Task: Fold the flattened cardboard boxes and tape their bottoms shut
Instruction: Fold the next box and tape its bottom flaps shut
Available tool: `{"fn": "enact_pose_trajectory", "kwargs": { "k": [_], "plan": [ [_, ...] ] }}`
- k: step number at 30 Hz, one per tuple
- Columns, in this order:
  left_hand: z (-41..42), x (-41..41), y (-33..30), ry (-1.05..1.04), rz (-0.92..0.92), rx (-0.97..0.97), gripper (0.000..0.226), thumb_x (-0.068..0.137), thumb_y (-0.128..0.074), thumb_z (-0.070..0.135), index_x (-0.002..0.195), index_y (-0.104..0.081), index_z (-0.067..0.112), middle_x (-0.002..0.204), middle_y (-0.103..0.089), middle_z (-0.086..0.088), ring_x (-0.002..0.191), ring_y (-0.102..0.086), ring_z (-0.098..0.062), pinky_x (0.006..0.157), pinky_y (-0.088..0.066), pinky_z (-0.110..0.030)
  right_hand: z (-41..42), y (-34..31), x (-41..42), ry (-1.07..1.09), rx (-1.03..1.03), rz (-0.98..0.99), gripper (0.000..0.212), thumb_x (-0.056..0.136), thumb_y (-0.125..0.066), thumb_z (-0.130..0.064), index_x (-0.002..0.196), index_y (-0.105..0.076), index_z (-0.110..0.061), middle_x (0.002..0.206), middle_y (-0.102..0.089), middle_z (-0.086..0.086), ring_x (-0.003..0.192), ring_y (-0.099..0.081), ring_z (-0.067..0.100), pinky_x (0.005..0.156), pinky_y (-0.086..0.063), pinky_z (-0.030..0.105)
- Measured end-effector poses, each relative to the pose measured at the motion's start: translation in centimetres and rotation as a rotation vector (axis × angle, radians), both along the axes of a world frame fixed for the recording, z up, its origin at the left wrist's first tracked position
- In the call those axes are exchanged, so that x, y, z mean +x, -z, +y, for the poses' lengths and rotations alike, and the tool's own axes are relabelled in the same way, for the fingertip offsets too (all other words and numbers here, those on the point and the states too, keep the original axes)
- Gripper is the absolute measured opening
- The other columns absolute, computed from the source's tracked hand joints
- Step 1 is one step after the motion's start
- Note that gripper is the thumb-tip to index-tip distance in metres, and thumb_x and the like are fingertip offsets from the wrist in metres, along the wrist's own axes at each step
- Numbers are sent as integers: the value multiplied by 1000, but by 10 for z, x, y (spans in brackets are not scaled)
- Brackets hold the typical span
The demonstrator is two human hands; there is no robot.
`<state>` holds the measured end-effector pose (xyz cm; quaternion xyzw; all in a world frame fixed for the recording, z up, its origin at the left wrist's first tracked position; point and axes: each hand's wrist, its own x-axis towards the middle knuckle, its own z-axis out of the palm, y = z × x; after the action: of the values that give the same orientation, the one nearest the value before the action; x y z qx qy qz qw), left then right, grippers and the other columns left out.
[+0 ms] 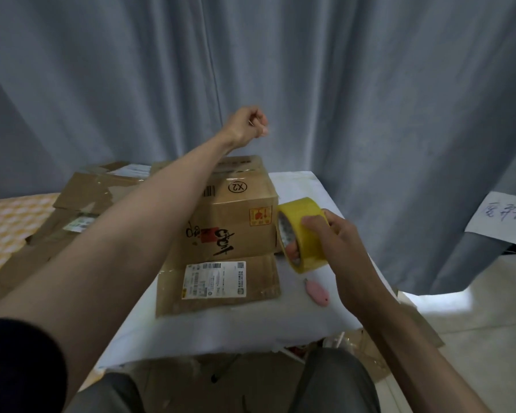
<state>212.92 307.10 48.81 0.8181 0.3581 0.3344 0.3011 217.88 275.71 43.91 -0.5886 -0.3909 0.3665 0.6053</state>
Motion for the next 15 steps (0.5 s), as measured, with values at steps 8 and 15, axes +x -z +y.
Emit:
{"fn": "enact_pose_trajectory", "kwargs": {
  "k": [8, 15],
  "plan": [
    [33, 3, 21, 64, 106, 57, 15, 92, -61, -7, 101, -55, 4, 75, -49, 2, 62, -58, 9, 67, -47, -5, 14, 7, 2, -81, 16, 58, 18, 100, -52, -18, 103, -64, -5, 71, -73, 7, 62, -69, 11, 57, -54, 16],
    [42, 5, 34, 55, 161, 93, 14, 94, -62, 0, 101, -56, 10, 84, -55, -3, 74, -53, -7, 62, -38, -1, 24, 18, 8, -83, -7, 50, 19, 100, -53, -24, 106, -65, -11, 78, -75, 10, 70, -71, 18, 69, -57, 31]
  ]
}}
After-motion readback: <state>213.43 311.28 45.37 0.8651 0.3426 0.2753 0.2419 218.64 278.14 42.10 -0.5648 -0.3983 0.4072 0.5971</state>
